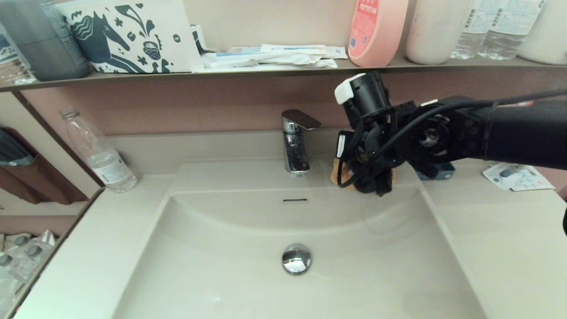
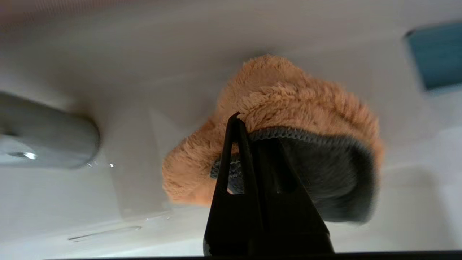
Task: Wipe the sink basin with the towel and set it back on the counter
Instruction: Wipe the sink
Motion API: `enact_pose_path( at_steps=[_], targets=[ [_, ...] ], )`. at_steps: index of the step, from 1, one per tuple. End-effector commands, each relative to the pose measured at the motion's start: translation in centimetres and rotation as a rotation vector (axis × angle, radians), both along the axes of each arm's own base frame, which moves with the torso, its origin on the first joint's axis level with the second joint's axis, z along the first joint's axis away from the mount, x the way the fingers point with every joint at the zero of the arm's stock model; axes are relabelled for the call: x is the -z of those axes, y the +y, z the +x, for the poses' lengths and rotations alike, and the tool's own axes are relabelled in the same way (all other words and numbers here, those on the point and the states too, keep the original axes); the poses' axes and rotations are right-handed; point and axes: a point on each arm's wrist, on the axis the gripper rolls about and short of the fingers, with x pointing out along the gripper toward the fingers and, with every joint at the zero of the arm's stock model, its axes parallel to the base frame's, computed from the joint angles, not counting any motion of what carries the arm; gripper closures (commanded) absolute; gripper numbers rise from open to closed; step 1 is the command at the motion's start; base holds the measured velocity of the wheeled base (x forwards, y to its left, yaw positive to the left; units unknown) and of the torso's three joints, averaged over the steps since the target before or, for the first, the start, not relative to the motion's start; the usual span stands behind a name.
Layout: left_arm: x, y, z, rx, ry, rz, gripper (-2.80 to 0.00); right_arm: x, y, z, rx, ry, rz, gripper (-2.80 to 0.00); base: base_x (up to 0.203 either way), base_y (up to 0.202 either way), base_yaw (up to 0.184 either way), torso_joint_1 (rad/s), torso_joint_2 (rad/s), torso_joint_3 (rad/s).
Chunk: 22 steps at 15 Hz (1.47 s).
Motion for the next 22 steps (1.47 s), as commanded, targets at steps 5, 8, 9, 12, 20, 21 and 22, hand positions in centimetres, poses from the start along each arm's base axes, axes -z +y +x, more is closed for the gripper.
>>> enact_pose_path(
  at_steps=[5, 8, 9, 12, 20, 21, 22],
  targets=[
    [0.0, 0.0, 0.0, 0.000, 0.000, -0.001, 0.00, 5.8, 2.4, 1.0, -0.013, 0.084, -0.042, 0.00, 0.000, 0.000, 0.000, 0.000, 0.00, 0.000],
    [0.0, 0.0, 0.0, 0.000, 0.000, -0.001, 0.00, 7.2, 2.4, 0.8, -0.037, 0.138, -0.029, 0.00, 0.000, 0.000, 0.000, 0.000, 0.00, 0.000],
    [0.0, 0.0, 0.0, 0.000, 0.000, -0.001, 0.00, 7.3, 2.5, 0.7, -0.065, 0.155, -0.016, 0.00, 0.000, 0.000, 0.000, 0.000, 0.00, 0.000],
    [0.0, 0.0, 0.0, 0.000, 0.000, -0.001, 0.00, 8.4, 3.2, 1.1, -0.084, 0.166, -0.015, 0.00, 0.000, 0.000, 0.000, 0.000, 0.00, 0.000],
    [0.0, 0.0, 0.0, 0.000, 0.000, -0.001, 0.00, 9.1, 3.8, 3.1, -0.087, 0.128, -0.028, 0.00, 0.000, 0.000, 0.000, 0.000, 0.00, 0.000],
    [0.0, 0.0, 0.0, 0.000, 0.000, -0.001, 0.00, 8.7, 3.0, 3.5, -0.070, 0.124, -0.026, 0.00, 0.000, 0.000, 0.000, 0.000, 0.00, 0.000],
    [0.0, 0.0, 0.0, -0.001, 0.000, -0.001, 0.00, 8.0, 1.8, 3.9, -0.045, 0.117, -0.020, 0.00, 0.000, 0.000, 0.000, 0.000, 0.00, 0.000]
  ],
)
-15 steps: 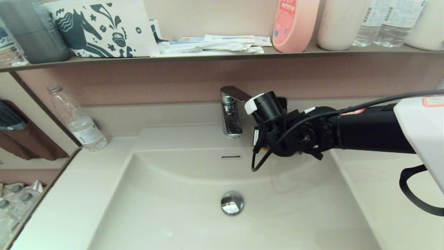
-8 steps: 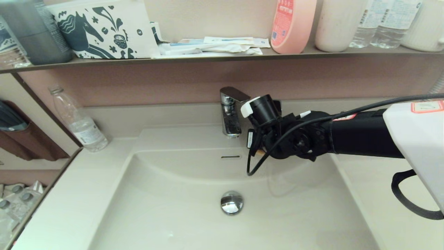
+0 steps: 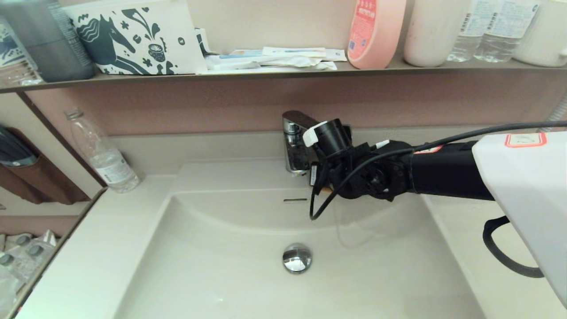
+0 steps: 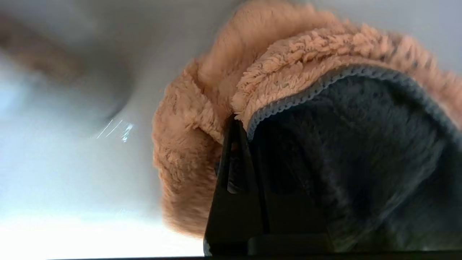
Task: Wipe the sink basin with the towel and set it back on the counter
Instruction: Wipe the sink
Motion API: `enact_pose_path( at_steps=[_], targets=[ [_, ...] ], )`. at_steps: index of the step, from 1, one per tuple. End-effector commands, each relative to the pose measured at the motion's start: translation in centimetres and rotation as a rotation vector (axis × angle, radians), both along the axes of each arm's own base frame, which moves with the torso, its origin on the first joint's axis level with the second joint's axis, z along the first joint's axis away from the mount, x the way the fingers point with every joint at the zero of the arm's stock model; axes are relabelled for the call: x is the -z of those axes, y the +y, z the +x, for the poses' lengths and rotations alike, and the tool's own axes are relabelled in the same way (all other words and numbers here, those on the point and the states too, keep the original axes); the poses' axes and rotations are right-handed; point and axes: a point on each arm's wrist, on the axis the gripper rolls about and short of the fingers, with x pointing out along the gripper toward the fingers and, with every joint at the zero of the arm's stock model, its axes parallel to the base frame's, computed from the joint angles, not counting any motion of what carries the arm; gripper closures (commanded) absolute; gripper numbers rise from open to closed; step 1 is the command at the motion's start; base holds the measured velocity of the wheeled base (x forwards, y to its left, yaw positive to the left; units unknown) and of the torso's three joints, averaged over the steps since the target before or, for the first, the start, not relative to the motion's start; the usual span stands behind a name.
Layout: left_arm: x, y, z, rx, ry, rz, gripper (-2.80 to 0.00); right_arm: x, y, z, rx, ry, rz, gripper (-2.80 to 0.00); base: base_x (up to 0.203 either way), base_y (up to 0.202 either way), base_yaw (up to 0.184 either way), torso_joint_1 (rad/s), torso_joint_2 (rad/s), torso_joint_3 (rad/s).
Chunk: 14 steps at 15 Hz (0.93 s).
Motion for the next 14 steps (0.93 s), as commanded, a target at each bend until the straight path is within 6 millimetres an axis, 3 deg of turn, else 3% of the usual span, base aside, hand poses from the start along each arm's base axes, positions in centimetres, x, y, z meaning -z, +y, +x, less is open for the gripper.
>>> enact_pose_path(
  at_steps=[1, 9, 11, 14],
  targets=[
    [0.0, 0.0, 0.0, 0.000, 0.000, -0.001, 0.00, -0.9, -1.9, 0.6, 0.049, -0.009, 0.001, 0.00, 0.000, 0.000, 0.000, 0.000, 0.00, 0.000],
    [0.0, 0.0, 0.0, 0.000, 0.000, -0.001, 0.00, -2.3, -12.6, -0.9, 0.237, 0.051, -0.015, 0.00, 0.000, 0.000, 0.000, 0.000, 0.00, 0.000],
    [0.0, 0.0, 0.0, 0.000, 0.000, -0.001, 0.00, -2.5, -13.4, -0.8, 0.247, 0.046, -0.004, 0.00, 0.000, 0.000, 0.000, 0.000, 0.00, 0.000],
    [0.0, 0.0, 0.0, 0.000, 0.000, -0.001, 0.00, -2.4, -12.6, -0.7, 0.215, 0.046, -0.026, 0.00, 0.000, 0.000, 0.000, 0.000, 0.00, 0.000]
  ],
)
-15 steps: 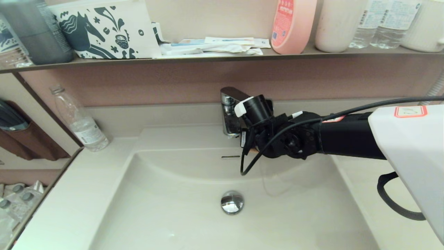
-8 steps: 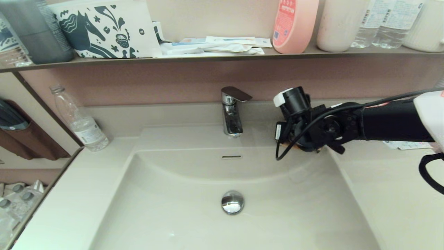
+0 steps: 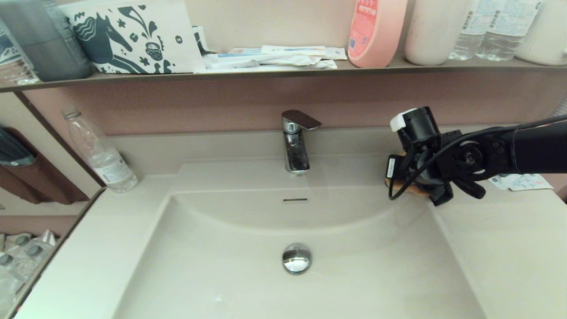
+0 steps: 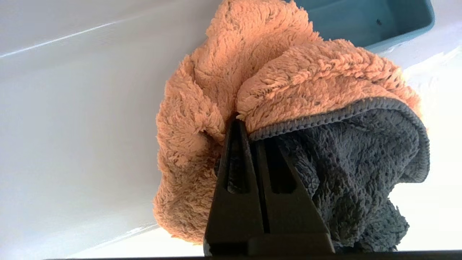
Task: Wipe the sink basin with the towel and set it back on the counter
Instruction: Wipe the sink
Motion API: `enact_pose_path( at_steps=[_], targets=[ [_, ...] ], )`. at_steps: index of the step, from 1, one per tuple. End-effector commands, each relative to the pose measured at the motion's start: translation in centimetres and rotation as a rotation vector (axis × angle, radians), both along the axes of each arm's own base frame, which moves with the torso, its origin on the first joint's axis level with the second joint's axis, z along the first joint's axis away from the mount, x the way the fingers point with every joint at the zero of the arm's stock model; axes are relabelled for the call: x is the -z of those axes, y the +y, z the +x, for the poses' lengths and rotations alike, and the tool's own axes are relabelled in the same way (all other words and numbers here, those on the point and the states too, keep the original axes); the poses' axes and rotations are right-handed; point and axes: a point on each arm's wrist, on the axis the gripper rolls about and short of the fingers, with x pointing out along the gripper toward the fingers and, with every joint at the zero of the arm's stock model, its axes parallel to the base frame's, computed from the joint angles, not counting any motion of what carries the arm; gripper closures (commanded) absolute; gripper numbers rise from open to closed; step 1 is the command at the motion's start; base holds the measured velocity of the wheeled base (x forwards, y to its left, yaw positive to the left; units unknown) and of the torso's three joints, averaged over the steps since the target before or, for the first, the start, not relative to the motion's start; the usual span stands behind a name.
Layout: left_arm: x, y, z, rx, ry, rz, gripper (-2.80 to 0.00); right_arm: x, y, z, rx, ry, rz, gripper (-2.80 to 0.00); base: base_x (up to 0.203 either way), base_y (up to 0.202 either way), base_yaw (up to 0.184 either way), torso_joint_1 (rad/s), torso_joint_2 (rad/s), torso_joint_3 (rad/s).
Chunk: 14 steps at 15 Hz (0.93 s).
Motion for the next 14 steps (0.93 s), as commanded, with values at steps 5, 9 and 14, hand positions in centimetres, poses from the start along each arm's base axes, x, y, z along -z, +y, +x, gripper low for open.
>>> enact_pose_path(
  at_steps=[5, 9, 14],
  targets=[
    [0.0, 0.0, 0.0, 0.000, 0.000, -0.001, 0.00, -2.8, 3.0, 0.3, -0.068, -0.104, 0.036, 0.00, 0.000, 0.000, 0.000, 0.000, 0.00, 0.000],
    [0.0, 0.0, 0.0, 0.000, 0.000, -0.001, 0.00, -2.6, 4.8, 0.0, -0.112, -0.066, 0.011, 0.00, 0.000, 0.000, 0.000, 0.000, 0.00, 0.000],
    [0.0, 0.0, 0.0, 0.000, 0.000, -0.001, 0.00, 1.2, 8.9, 0.4, -0.150, -0.015, -0.054, 0.00, 0.000, 0.000, 0.000, 0.000, 0.00, 0.000]
  ],
)
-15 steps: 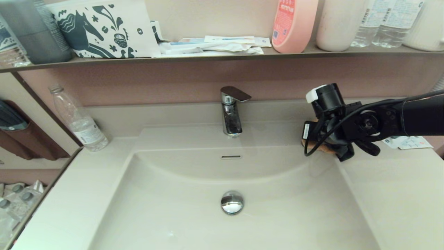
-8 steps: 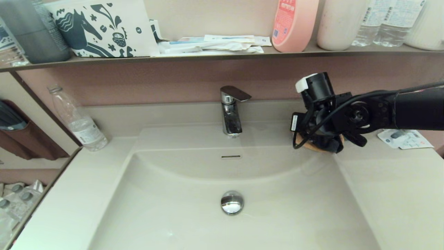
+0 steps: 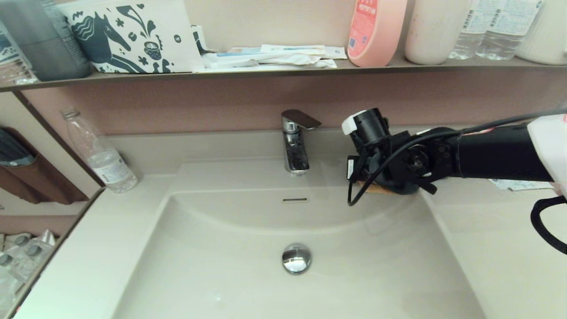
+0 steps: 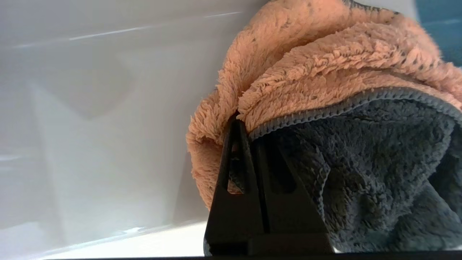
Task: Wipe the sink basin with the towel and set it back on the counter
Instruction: Wipe the sink
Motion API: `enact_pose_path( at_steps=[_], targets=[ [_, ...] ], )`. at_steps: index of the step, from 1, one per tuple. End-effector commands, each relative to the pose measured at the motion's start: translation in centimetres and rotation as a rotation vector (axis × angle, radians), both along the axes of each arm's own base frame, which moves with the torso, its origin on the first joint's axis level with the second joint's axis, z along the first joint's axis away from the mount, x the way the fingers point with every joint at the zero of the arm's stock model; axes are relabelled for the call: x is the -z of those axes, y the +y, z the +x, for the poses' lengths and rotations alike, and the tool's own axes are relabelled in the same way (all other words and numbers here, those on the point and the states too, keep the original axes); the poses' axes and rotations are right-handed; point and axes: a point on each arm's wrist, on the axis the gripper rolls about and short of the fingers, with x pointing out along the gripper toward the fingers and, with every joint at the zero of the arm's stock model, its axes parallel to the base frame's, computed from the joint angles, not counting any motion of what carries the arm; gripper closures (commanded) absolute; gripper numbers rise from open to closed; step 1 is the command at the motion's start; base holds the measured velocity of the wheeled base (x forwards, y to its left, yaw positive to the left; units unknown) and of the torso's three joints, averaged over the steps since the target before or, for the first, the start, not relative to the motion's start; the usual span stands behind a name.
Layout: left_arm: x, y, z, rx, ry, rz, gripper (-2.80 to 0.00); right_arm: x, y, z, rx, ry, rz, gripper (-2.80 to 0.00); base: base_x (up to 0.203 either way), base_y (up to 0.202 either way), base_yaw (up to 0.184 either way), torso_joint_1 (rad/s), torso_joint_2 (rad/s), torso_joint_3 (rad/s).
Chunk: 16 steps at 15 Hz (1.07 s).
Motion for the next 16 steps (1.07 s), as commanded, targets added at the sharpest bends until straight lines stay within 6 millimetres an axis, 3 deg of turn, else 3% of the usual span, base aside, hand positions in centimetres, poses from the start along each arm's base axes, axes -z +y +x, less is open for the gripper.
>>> enact_pose_path(
  at_steps=[1, 6, 9, 13, 16],
  targets=[
    [0.0, 0.0, 0.0, -0.001, 0.000, -0.001, 0.00, 2.0, 1.4, 0.7, -0.018, 0.032, -0.019, 0.00, 0.000, 0.000, 0.000, 0.000, 0.00, 0.000],
    [0.0, 0.0, 0.0, -0.001, 0.000, -0.001, 0.00, 2.6, 6.7, -0.8, -0.138, 0.011, 0.005, 0.00, 0.000, 0.000, 0.000, 0.000, 0.00, 0.000],
    [0.0, 0.0, 0.0, -0.001, 0.000, -0.001, 0.00, 2.6, 8.8, -1.1, -0.202, -0.006, 0.044, 0.00, 0.000, 0.000, 0.000, 0.000, 0.00, 0.000],
    [0.0, 0.0, 0.0, -0.001, 0.000, -0.001, 0.00, 2.4, 9.3, -0.6, -0.206, -0.056, 0.067, 0.00, 0.000, 0.000, 0.000, 0.000, 0.00, 0.000],
    [0.0, 0.0, 0.0, -0.001, 0.000, -0.001, 0.00, 2.0, 6.8, 1.1, -0.144, -0.063, 0.052, 0.00, 0.000, 0.000, 0.000, 0.000, 0.00, 0.000]
  ],
)
